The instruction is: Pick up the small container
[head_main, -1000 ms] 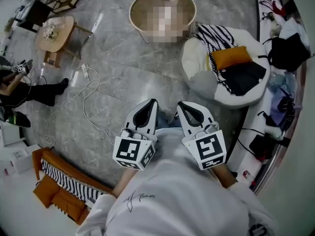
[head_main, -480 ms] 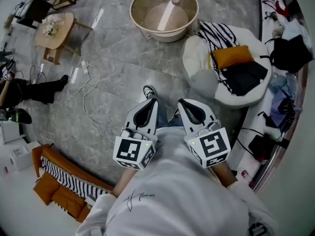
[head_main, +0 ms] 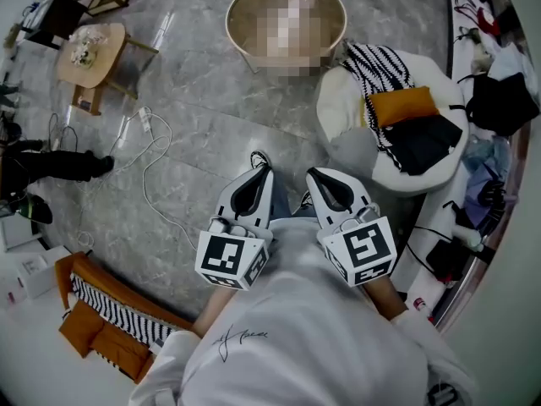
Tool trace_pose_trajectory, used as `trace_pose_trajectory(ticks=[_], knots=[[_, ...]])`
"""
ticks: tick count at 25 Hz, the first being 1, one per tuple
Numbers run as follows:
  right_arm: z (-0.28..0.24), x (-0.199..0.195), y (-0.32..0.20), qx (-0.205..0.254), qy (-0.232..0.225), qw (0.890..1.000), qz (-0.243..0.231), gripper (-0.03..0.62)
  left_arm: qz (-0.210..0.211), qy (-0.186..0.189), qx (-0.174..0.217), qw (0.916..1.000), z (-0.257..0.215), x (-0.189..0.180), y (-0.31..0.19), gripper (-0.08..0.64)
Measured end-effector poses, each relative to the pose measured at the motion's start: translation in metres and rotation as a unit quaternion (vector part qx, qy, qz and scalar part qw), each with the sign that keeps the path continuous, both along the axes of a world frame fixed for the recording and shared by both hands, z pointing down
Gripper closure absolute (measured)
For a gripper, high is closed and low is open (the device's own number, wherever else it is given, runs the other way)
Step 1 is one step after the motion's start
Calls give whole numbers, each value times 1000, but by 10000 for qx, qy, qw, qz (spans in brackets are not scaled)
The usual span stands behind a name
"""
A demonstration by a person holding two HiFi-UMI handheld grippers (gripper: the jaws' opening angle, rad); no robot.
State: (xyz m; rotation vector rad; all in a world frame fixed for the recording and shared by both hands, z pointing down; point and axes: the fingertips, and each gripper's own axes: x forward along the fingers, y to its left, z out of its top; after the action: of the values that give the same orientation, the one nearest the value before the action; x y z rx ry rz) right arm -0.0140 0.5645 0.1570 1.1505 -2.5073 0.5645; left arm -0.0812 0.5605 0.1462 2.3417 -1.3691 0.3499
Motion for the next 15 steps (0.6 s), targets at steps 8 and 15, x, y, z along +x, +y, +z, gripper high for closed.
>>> trace_pose_trajectory(ticks=[8, 15], knots=[[7, -23, -43, -163, 101, 9998, -27, 575, 76, -57, -69, 9999, 1, -20, -45, 541], [14, -48, -80, -347, 327, 9988, -97, 576, 48, -84, -49, 9999, -4, -43, -84, 541]])
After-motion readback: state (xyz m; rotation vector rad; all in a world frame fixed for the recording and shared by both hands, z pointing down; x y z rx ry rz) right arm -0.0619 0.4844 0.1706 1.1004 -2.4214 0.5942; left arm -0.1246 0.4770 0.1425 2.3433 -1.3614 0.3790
